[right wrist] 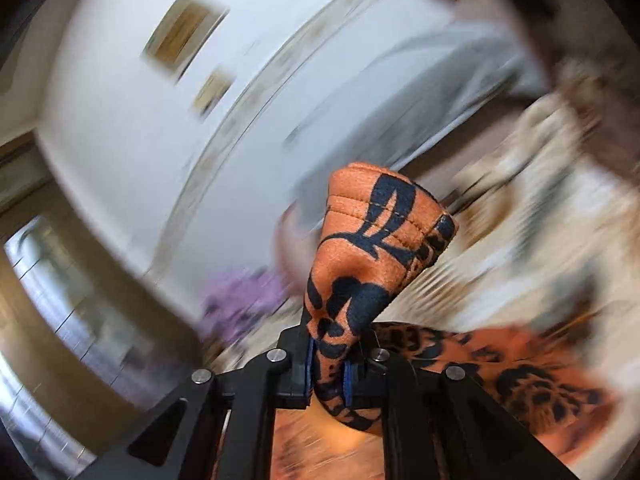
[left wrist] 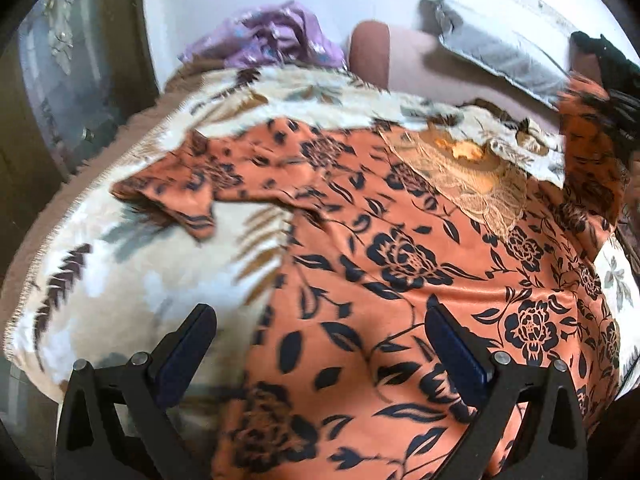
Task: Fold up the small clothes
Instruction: 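Grasp the sleeve nearest the right gripper and lift it, then fold the held sleeve onto the dress body and open the right gripper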
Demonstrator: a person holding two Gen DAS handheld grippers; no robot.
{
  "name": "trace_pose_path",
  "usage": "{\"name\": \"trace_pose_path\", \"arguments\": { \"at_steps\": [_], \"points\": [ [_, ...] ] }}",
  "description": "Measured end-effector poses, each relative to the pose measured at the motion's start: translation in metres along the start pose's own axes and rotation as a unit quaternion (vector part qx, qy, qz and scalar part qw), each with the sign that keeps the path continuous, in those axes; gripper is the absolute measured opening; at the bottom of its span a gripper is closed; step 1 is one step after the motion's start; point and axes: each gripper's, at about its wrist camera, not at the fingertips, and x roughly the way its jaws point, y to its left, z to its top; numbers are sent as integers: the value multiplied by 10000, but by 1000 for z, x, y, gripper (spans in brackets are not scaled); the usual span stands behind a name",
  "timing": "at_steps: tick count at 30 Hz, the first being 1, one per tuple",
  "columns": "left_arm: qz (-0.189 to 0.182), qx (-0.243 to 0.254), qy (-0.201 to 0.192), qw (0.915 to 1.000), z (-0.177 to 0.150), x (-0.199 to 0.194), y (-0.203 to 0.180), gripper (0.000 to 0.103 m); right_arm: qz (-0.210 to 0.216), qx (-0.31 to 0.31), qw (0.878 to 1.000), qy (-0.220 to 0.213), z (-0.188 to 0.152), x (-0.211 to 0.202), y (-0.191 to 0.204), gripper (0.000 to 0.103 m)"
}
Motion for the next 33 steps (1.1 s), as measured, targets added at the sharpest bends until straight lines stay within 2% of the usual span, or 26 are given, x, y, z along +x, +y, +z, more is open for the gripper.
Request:
{"name": "trace_pose_path", "arguments": {
  "at_steps": [4, 6, 7, 8, 10, 12, 15, 18, 20, 22, 24, 26, 28, 30, 33],
  "points": [
    [-25, -42, -101, 9999, -1, -14, 14, 103, 504, 157, 9924, 1114, -69, 67, 39, 19],
    [-34, -89, -123, 9999, -1, -19, 21, 103, 539, 107, 9830, 1750, -98, 87, 54, 41],
    [-36, -113, -120, 9999, 0, -21, 24, 103, 652, 98, 9799, 1882, -108, 88, 58, 72],
    [-43, -148, -117, 9998, 1, -22, 26, 103, 756, 123, 9798, 1845, -117, 83, 62, 84],
    [-54, -242, -110, 9996, 4, -23, 30, 103, 928, 129, 9810, 1697, -115, 68, 58, 84],
    [-83, -298, -107, 9995, 9, -23, 28, 103, 849, 81, 9836, 1591, -112, 52, 56, 84],
    [-102, -107, -208, 9997, 22, -22, 14, 103, 277, 10, 9917, 1256, -96, 18, 41, 84],
    [-21, 159, -347, 9993, 42, -13, 0, 103, -239, 26, 9936, 1102, -88, -11, 23, 83],
    [59, 117, -331, 9994, 57, -4, -2, 103, -431, 174, 9934, 1045, -80, -32, 5, 83],
    [112, 31, -119, 9999, 75, 16, 2, 103, -655, 334, 9916, 1062, -73, -39, -13, 83],
    [245, -346, 104, 9990, 87, 29, 18, 103, -823, 399, 9896, 1107, -67, -43, -31, 82],
    [385, -728, 163, 9965, 90, 35, 40, 103, -992, 506, 9860, 1244, -67, -40, -50, 82],
    [699, -1106, 262, 9911, 88, 40, 69, 103, -1102, 778, 9796, 1487, -69, -32, -70, 78],
    [967, -1478, 335, 9837, 85, 44, 100, 103, -1201, 972, 9730, 1716, -76, -18, -89, 72],
    [1332, -2019, 494, 9691, 78, 43, 142, 103, -1693, 1049, 9513, 2353, -94, 11, -111, 63]
  ]
}}
